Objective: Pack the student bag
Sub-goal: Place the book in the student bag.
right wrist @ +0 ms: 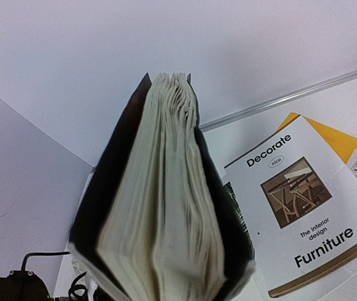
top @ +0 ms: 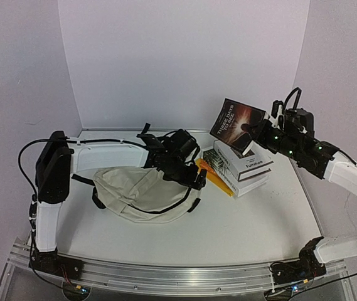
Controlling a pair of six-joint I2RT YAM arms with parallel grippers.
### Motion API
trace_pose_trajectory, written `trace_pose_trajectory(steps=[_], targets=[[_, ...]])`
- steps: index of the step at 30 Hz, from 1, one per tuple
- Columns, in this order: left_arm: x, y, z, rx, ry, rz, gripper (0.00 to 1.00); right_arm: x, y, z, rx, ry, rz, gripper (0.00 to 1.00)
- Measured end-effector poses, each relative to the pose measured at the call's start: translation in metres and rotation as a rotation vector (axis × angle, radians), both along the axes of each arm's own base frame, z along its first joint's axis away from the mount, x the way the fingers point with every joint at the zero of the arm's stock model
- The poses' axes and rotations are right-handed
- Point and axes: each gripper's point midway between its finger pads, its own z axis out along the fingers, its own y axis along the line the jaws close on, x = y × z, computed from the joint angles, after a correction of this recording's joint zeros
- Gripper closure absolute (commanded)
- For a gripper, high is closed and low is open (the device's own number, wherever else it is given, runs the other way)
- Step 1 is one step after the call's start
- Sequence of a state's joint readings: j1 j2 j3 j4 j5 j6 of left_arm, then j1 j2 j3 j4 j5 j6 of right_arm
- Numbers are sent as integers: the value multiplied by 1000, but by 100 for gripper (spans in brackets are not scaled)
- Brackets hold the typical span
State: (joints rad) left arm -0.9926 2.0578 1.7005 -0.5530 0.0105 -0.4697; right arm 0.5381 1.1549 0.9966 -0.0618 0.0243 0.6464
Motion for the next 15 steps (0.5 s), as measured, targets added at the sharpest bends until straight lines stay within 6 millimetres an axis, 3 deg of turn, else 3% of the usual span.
trace_pose_trajectory(steps=[6, 15], targets=[[7, 15, -24, 189, -46, 48, 5, 0, -2, -6, -17, 14, -10, 100], [20, 41, -26, 307, -116, 115, 18, -1, -3, -10, -24, 25, -11, 100]])
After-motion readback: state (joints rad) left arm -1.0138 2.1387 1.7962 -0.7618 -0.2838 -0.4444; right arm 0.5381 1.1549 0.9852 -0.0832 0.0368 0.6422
